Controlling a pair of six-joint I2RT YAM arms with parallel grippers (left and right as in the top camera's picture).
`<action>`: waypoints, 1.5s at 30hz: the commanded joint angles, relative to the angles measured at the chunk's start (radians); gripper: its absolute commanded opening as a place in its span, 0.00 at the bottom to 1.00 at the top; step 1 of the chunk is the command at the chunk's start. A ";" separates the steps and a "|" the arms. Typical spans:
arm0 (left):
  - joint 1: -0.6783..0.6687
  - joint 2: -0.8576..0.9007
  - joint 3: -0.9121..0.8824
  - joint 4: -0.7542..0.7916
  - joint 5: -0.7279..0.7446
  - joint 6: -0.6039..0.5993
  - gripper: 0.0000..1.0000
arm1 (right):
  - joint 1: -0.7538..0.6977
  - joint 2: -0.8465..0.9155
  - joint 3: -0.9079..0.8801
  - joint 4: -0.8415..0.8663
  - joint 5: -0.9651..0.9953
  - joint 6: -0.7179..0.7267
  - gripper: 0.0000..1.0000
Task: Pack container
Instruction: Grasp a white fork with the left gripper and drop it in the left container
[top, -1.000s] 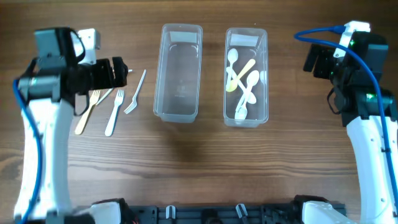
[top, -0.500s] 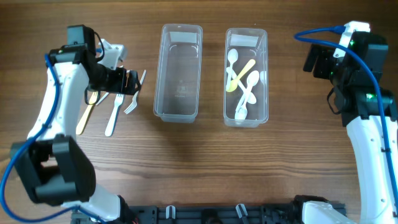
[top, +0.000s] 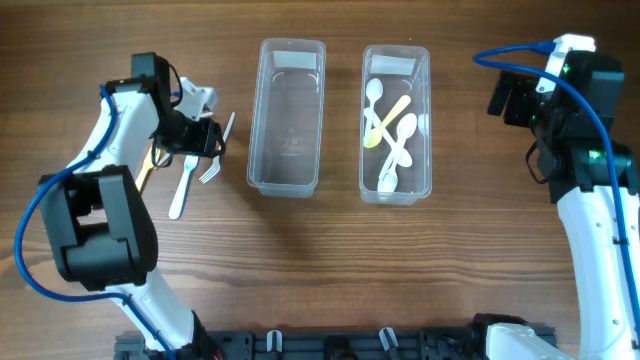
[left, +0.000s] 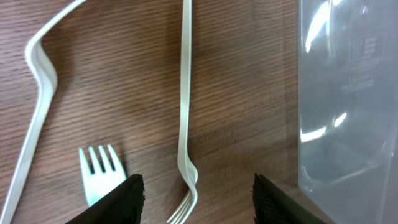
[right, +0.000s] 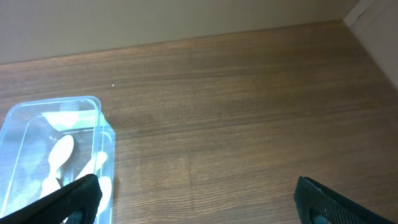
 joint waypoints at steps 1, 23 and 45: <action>-0.031 0.014 -0.050 0.036 0.012 0.013 0.57 | 0.000 -0.004 0.014 0.003 0.017 -0.009 1.00; -0.056 0.014 -0.119 0.082 -0.063 0.009 0.10 | 0.000 -0.004 0.014 0.003 0.017 -0.009 1.00; -0.056 -0.201 0.133 -0.045 -0.138 -0.167 0.04 | 0.000 -0.004 0.014 0.003 0.017 -0.009 1.00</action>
